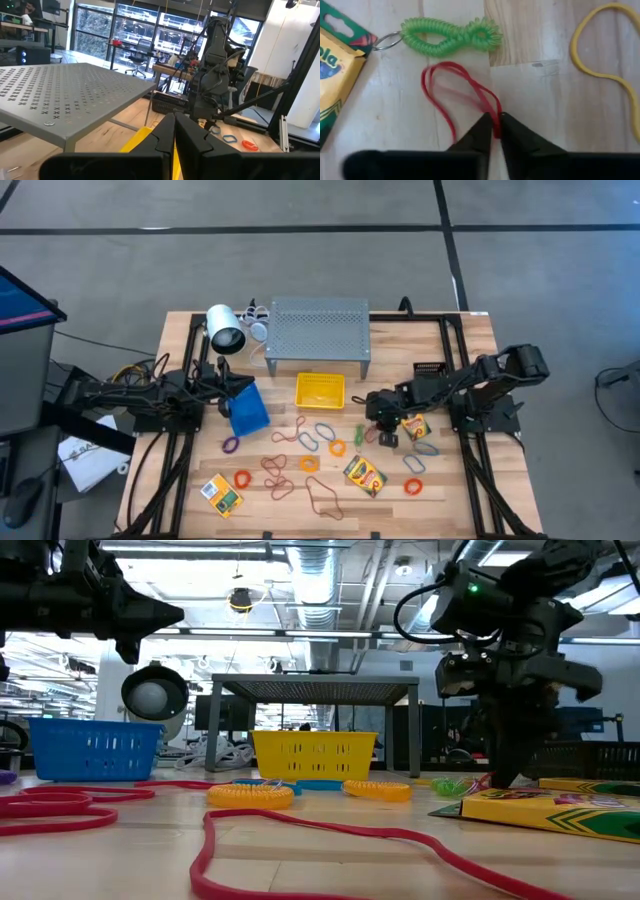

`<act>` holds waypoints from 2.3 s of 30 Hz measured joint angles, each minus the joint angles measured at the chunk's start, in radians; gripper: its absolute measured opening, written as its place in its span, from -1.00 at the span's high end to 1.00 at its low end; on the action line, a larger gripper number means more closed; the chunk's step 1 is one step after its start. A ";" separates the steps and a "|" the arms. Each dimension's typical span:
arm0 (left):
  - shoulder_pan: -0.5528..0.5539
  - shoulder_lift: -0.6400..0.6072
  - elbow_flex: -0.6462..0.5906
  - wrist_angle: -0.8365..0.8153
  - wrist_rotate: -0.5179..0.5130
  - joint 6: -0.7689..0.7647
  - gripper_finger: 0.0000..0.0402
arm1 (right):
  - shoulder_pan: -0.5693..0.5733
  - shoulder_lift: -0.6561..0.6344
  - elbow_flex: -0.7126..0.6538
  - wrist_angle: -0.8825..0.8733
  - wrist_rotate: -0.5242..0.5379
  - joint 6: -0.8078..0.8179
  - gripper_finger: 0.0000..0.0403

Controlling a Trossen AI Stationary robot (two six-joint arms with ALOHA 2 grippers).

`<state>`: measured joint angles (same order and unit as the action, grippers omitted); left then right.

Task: Pick & Place Office Desk Supplies
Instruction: Put the red rubber band into the black bin

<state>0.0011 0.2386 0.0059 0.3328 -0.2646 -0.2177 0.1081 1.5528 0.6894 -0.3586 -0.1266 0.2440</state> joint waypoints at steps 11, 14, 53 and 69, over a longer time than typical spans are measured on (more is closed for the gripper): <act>0.000 0.000 0.000 0.007 0.000 0.000 0.96 | -0.010 -0.156 -0.002 -0.039 0.049 0.042 0.99; 0.000 0.000 0.000 0.006 0.000 0.000 0.96 | -0.023 -0.217 -0.001 -0.075 0.077 0.047 0.99; 0.000 0.000 0.000 0.007 0.000 -0.001 0.96 | -0.268 -0.877 0.257 -0.870 0.368 0.342 1.00; 0.000 0.000 0.000 0.017 0.000 -0.001 0.96 | -0.202 -0.854 0.255 -1.107 0.311 0.516 1.00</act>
<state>0.0012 0.2386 0.0059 0.3497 -0.2649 -0.2184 -0.0936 0.6984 0.9443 -1.4658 0.1848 0.7597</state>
